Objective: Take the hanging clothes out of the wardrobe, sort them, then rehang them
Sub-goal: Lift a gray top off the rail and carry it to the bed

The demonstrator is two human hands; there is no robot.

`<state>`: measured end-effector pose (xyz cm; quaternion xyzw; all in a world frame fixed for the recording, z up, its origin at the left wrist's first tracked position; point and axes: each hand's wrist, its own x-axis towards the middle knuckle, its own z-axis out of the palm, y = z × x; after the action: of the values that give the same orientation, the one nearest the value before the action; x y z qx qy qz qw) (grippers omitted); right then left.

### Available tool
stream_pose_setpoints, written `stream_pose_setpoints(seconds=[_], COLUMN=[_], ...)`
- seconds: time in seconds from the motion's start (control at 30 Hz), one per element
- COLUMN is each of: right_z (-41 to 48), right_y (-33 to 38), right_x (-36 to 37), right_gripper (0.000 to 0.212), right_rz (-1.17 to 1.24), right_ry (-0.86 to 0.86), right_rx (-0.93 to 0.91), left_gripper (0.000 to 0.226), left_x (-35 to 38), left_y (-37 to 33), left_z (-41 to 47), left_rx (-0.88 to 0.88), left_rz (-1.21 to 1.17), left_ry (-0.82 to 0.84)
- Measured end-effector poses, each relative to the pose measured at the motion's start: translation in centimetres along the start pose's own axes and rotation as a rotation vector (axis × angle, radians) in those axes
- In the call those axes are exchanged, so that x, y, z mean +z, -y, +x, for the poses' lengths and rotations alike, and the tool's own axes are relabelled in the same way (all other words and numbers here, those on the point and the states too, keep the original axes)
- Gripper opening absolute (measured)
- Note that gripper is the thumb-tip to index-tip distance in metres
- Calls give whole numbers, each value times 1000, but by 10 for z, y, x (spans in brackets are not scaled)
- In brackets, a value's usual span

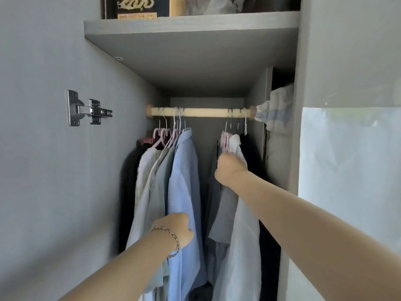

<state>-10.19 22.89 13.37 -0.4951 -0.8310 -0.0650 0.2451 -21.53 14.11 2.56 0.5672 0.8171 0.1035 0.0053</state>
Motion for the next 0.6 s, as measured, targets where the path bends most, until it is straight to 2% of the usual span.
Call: stream_pose_setpoints(seconds=[0.07,0.17,0.23,0.33,0.47,0.6], right_z=[33,68,79,88,84,77], right_y=[-5,-7,-8,-14,-17,-7], right_x=[14,30,37,35,30,29], right_gripper=[31,40,40,36,36,36], right_rz=[-69,21,59,118,299,510], right_ry=[13,0,-50,-80,54,14], right_rx=[70,310,396,417,326,269], left_gripper=[16,14,18,25,24,20], left_x=[1,4,4,4,3,-3], left_y=[5,11,14,21,28,33], left_z=[13,24,30,35,38,37], left_rx=[-23,-46,-58,-76,-96,-85], left_rz=[-21,-27,-30,-34,-59,-62], left_ry=[29,53,60,57,36,46])
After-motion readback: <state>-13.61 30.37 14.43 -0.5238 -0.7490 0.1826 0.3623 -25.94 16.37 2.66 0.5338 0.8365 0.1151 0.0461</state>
